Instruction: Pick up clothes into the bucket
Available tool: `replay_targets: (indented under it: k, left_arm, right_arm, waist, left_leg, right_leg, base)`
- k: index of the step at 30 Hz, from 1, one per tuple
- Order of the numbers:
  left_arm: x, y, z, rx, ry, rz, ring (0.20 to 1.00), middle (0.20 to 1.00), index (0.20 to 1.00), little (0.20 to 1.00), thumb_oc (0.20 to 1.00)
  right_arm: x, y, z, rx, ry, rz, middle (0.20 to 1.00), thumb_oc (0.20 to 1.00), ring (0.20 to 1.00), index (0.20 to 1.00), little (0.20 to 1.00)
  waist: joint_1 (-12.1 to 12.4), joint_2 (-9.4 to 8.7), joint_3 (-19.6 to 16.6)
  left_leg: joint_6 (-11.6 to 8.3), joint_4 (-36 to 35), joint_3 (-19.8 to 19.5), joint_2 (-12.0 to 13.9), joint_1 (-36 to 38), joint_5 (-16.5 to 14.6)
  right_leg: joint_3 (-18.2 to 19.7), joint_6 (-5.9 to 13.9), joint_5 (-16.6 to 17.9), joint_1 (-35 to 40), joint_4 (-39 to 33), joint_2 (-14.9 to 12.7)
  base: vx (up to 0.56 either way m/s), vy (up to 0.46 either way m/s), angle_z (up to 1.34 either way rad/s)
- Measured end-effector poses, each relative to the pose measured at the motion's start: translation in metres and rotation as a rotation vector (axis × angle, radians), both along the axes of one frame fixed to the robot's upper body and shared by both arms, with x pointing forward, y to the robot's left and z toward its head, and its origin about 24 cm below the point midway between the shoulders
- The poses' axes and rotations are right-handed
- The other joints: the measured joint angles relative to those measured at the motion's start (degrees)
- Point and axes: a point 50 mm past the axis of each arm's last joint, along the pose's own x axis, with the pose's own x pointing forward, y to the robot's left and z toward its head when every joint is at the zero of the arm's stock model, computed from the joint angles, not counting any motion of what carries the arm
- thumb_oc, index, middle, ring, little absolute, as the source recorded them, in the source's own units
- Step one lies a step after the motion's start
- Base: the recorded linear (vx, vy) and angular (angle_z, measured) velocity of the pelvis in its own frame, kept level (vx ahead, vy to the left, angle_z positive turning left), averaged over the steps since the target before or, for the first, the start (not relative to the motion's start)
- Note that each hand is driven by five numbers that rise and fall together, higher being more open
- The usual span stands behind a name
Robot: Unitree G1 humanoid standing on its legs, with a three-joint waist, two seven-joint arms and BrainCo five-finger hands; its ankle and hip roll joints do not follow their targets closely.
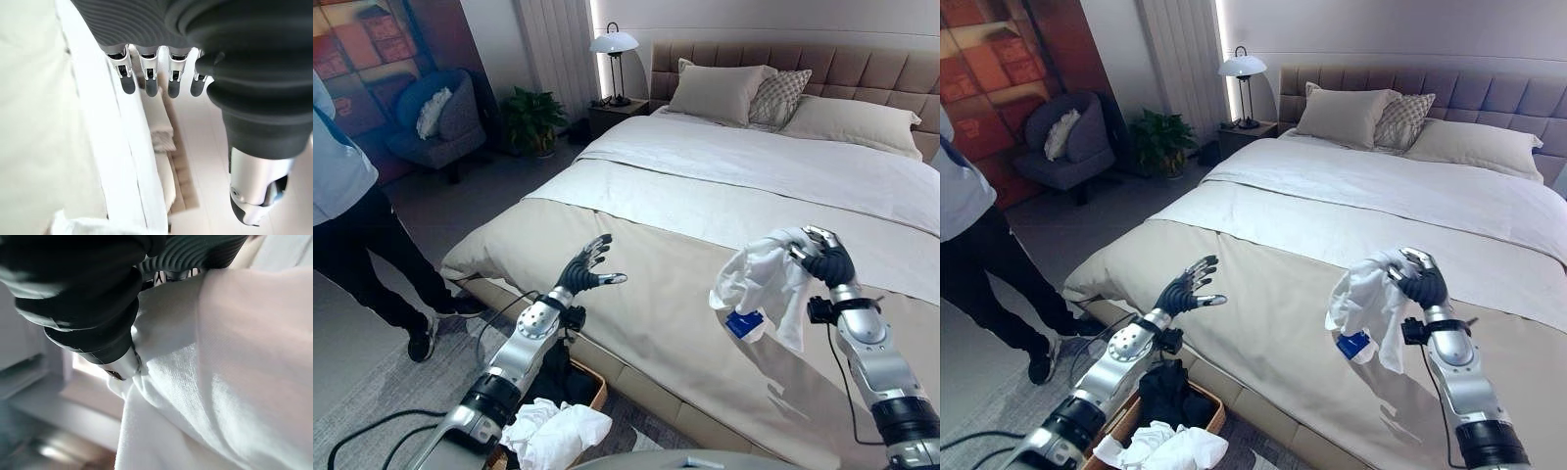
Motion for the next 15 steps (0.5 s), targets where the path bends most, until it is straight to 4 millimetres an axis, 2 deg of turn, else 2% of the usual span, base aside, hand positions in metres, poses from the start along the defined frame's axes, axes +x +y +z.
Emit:
replay_targets:
  k: [2, 6, 15]
  left_arm:
    - [0.003, -0.006, 0.005, -0.009, -0.018, -0.011, 1.000, 1.000, 1.000, 1.000, 1.000]
    - [0.010, -0.032, 0.019, 0.006, -0.073, -0.104, 1.000, 1.000, 1.000, 1.000, 1.000]
    - [0.014, -0.055, 0.036, 0.058, -0.153, -0.199, 1.000, 1.000, 1.000, 1.000, 1.000]
  right_arm:
    - [0.006, 0.007, 0.006, -0.001, -0.020, 0.033, 0.200, 0.200, 0.200, 0.200, 0.200]
    - [0.015, 0.023, 0.024, 0.014, -0.084, 0.108, 0.200, 0.200, 0.200, 0.200, 0.200]
    - [0.014, 0.041, 0.040, 0.013, -0.142, 0.205, 0.200, 0.200, 0.200, 0.200, 0.200]
  waist:
    - [-0.2, -0.08, 0.1]
    - [-0.5, -0.16, 0.1]
    - [-0.9, 0.19, 0.7]
  left_leg:
    - [0.00, -0.1, 0.0, -0.1, 0.4, 0.0]
    - [-0.01, -0.4, -0.2, -0.4, 0.7, 0.0]
    - [-0.03, -0.9, -0.1, -0.6, 2.2, 0.0]
  right_leg:
    - [-0.1, 0.07, 0.3, 0.7, -0.8, 0.1]
    - [-0.3, 0.16, 1.0, 1.8, -2.5, -0.1]
    - [-0.3, 0.38, 1.1, 3.6, -3.5, -0.5]
  base:
    - [0.00, 0.000, 0.02]
    - [0.00, 0.001, 0.02]
    - [0.00, 0.000, 0.00]
